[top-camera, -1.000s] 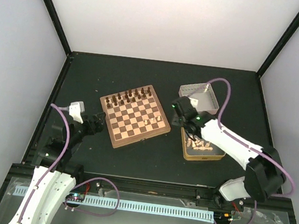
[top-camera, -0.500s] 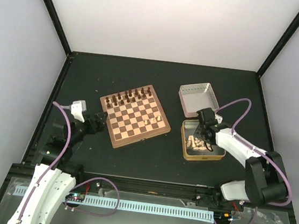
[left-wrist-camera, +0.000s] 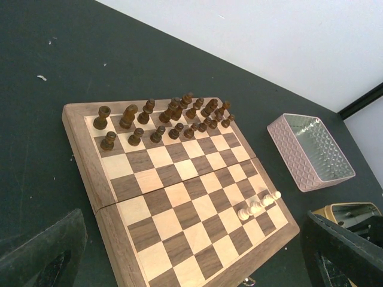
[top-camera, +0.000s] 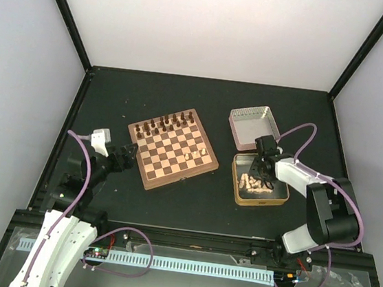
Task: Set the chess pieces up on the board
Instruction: Pick up the chess piece from the storage box.
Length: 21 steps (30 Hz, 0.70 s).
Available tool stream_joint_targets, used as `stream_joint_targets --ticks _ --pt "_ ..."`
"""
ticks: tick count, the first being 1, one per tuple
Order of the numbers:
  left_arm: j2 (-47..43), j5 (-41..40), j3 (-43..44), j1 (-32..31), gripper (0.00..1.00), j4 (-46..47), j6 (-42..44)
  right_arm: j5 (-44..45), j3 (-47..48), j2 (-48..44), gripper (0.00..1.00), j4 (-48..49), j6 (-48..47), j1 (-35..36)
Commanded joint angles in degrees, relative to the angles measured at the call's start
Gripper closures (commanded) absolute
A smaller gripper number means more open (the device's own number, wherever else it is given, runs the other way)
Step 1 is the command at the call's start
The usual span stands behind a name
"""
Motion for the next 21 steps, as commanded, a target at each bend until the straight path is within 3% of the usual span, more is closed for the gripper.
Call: stream_joint_targets --ticks 1,10,21 --pt "0.1 0.5 1.4 -0.2 0.01 1.4 0.0 -1.7 2.7 2.5 0.63 1.7 -4.4 -0.9" --pt "-0.1 0.1 1.4 -0.2 0.01 1.0 0.4 -3.4 5.6 6.8 0.62 3.0 -7.7 -0.8" --pt "0.1 0.6 1.1 -0.2 0.01 1.4 0.2 -1.8 5.2 6.6 0.80 3.1 -6.3 -0.8"
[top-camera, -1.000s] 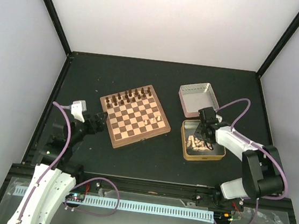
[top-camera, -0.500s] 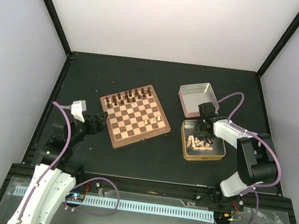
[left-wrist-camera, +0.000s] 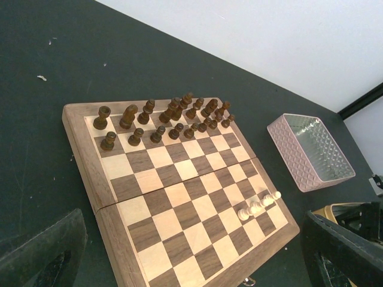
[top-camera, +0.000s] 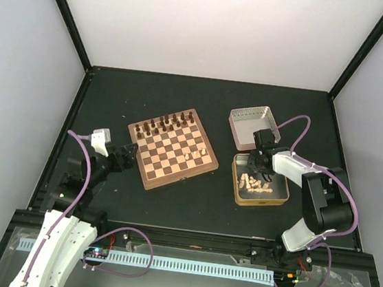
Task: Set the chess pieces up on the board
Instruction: Pick up the chess piece from the storage box, then place the chess piece on the chessboard.
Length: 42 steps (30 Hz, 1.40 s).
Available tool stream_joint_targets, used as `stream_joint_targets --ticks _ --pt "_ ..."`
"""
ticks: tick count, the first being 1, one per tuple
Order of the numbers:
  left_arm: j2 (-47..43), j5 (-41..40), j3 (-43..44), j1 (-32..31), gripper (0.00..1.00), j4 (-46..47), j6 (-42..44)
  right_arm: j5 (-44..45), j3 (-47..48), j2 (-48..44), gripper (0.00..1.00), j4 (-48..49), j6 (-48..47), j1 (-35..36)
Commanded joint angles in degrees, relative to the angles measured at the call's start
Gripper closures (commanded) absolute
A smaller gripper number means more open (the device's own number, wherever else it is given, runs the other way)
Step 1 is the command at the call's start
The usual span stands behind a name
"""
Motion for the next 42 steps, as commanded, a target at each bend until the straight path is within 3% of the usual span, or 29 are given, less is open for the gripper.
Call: stream_joint_targets --ticks 1,9,16,21,31,42 --pt "0.1 0.8 1.1 -0.2 0.01 1.4 0.2 0.8 0.0 0.5 0.82 0.1 1.0 -0.3" --pt "0.3 8.3 0.1 -0.2 0.02 4.7 1.5 -1.5 -3.2 -7.2 0.89 1.7 7.8 -0.3" --pt "3.1 18.3 -2.2 -0.3 0.07 12.0 -0.9 -17.2 -9.4 -24.5 0.90 7.8 24.6 0.4" --pt "5.8 20.5 -3.7 -3.0 0.13 17.1 -4.3 -24.0 -9.9 -28.5 0.90 13.5 37.1 5.0" --pt "3.7 11.5 -7.7 -16.7 0.17 22.4 -9.3 -21.9 -3.2 -20.5 0.90 23.8 55.6 24.5" --pt "7.3 7.0 -9.4 -24.0 0.22 27.7 -5.6 -24.9 5.5 -8.7 0.89 28.2 68.1 34.2"
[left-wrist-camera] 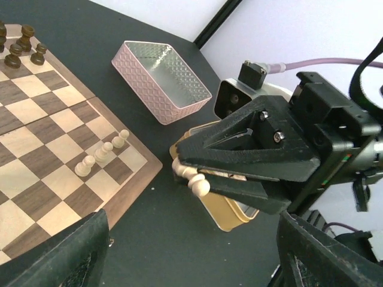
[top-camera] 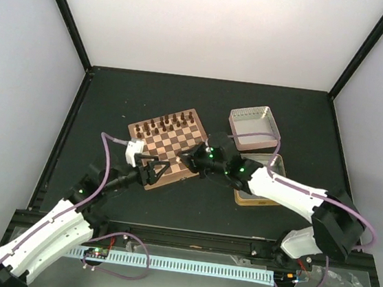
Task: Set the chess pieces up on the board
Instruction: Place the chess piece on the chessboard.
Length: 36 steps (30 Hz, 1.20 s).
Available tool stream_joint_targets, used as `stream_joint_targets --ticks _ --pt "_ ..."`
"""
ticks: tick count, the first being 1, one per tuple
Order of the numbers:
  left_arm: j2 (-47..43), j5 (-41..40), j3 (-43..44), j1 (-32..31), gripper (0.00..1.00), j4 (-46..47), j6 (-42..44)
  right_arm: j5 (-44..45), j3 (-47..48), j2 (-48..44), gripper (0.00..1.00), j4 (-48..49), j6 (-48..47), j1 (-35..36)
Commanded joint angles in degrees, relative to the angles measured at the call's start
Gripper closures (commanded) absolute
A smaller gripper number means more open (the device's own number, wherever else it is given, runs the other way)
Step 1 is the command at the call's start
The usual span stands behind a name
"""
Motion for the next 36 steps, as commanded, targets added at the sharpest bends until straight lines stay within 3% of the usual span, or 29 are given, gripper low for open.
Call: stream_joint_targets --ticks 1,7,16,28,36 --pt "2.9 -3.2 0.1 -1.6 0.23 4.5 3.3 -2.8 3.4 3.5 0.88 4.1 7.4 2.2" --pt "6.0 -4.2 -0.2 -2.1 0.30 5.3 4.7 -6.6 6.4 8.2 0.88 6.1 9.9 3.5" --pt "6.0 -8.3 -2.0 -2.2 0.56 5.2 5.7 -10.8 7.9 11.8 0.88 8.9 11.6 3.5" --pt "9.1 -12.1 -1.5 -2.2 0.68 5.0 6.4 -13.6 7.3 13.3 0.88 12.4 13.6 3.4" --pt "9.0 -13.4 -0.5 -2.2 0.88 3.8 7.7 -13.1 7.2 12.8 0.88 11.6 11.9 3.4"
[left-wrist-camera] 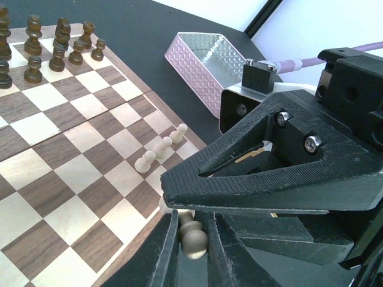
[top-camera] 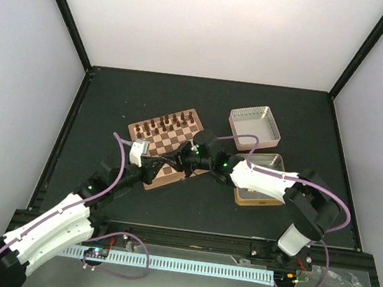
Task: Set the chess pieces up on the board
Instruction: Place the chess piece on the chessboard.
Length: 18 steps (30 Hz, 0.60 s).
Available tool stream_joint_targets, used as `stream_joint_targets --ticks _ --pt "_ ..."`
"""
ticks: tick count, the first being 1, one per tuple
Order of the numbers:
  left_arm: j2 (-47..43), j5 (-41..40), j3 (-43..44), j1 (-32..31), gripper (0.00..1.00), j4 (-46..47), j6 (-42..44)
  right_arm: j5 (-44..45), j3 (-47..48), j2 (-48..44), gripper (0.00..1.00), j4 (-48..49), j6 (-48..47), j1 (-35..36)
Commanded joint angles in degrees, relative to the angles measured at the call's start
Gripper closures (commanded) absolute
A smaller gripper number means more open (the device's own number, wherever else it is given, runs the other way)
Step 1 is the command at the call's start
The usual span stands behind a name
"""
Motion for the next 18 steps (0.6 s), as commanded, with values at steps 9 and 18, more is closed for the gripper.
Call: stream_joint_targets --ticks 9,18 --pt "1.2 -4.7 7.1 0.0 0.91 -13.6 2.5 -0.9 1.1 -3.7 0.63 -3.1 -9.9 -1.0" --pt "8.6 -6.0 17.1 0.2 0.91 -36.8 1.3 11.0 -2.8 -13.2 0.44 -13.4 -26.5 -4.5"
